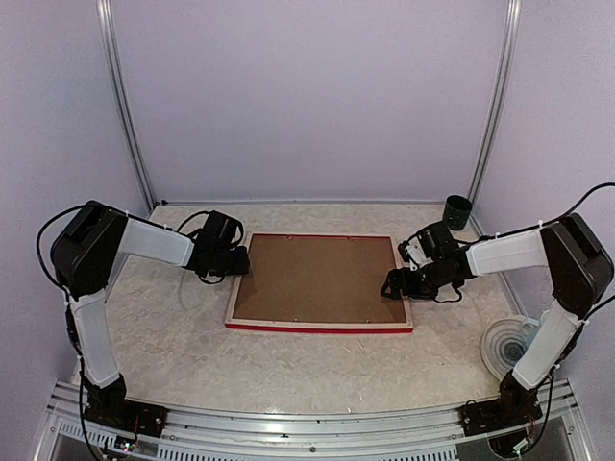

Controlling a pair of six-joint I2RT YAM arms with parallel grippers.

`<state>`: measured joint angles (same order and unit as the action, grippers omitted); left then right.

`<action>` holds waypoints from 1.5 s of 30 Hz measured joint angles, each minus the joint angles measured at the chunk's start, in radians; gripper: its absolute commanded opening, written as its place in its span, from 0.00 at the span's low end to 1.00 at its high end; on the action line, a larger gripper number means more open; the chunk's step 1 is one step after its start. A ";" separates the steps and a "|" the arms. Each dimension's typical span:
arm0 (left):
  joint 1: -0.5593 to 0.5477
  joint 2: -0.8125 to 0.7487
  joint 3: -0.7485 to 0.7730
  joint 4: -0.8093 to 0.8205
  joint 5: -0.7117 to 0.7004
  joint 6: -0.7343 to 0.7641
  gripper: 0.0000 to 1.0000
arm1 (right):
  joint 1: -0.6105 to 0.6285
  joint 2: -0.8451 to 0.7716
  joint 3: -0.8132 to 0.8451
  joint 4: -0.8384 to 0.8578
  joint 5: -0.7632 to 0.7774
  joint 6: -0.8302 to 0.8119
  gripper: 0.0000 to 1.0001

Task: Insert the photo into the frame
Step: Press the fastener onto the backboard.

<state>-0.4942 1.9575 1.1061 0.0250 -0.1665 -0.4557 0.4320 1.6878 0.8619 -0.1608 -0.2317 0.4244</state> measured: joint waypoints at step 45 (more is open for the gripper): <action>-0.001 0.035 0.062 -0.068 -0.003 -0.009 0.25 | 0.000 0.002 -0.007 0.024 -0.002 0.000 0.84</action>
<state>-0.4950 1.9930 1.1679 -0.0433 -0.1696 -0.4648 0.4320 1.6897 0.8551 -0.1368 -0.2333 0.4240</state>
